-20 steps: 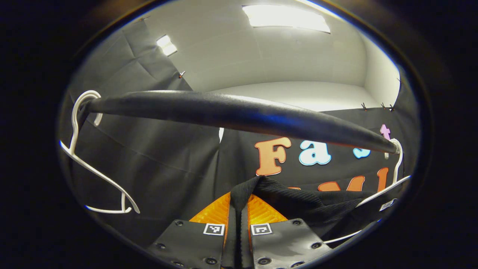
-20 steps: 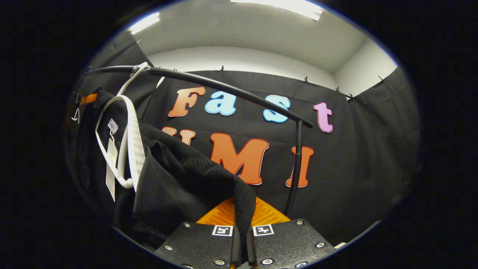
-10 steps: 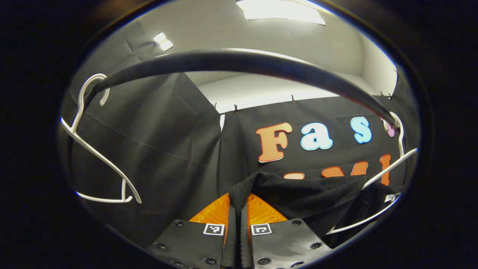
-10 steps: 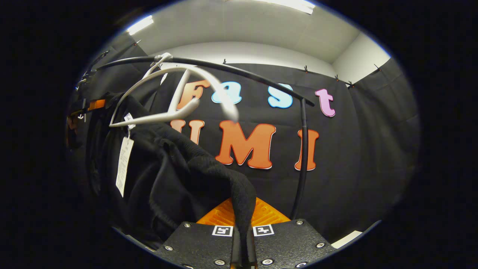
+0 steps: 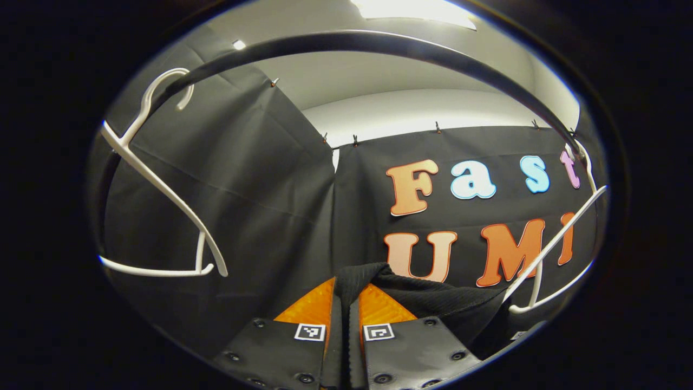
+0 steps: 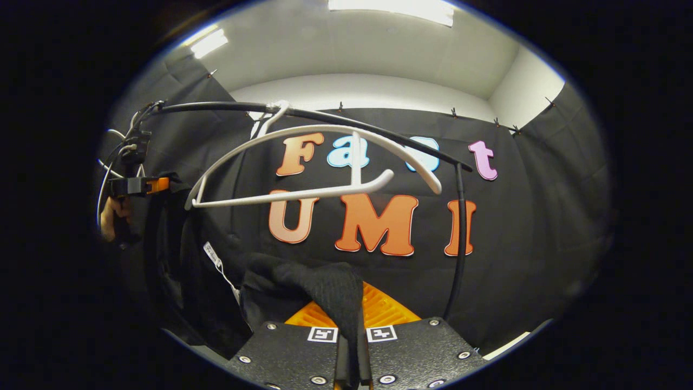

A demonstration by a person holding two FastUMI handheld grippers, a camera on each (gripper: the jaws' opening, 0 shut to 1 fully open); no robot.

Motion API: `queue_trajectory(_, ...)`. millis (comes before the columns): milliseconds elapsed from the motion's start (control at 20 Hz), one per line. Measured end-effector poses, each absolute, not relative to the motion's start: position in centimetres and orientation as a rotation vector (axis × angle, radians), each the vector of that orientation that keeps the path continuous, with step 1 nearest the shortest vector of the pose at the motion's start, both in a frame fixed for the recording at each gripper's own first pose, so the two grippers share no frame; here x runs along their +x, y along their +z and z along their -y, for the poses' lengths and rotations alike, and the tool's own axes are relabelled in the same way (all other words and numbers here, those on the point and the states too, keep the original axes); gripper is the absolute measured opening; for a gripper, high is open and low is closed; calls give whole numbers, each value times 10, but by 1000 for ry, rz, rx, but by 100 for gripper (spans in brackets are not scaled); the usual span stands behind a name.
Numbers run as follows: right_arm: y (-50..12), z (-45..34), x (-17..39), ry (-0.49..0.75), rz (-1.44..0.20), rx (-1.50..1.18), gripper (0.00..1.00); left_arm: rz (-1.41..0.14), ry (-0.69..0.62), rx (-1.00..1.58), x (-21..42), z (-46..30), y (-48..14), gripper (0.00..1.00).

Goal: Grasp the clothes on the hanger with both hands and then place them into the laundry hamper below.

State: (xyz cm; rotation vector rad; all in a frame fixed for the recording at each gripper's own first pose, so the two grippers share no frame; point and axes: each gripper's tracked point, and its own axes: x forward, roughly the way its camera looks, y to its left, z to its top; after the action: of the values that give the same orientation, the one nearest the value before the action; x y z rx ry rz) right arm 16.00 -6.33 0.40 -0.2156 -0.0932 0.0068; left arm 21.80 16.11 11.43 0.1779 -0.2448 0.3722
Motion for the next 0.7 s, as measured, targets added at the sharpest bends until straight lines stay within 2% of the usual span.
queue_trajectory(100, 6, 53, 156, 28, 96, -216, 5, 246, 377, 185, 206, -166, 114, 12)
queue_trajectory(150, 7, 47, 154, 38, 95, -216, 0, 243, 379, 195, 198, -168, 114, 12)
queue_trajectory(200, 8, 42, 151, 46, 96, -219, 5, 239, 378, 203, 191, -168, 114, 12)
queue_trajectory(700, -9, -3, 108, 110, 52, -168, 5, 128, 313, 237, 124, -146, 71, 12)
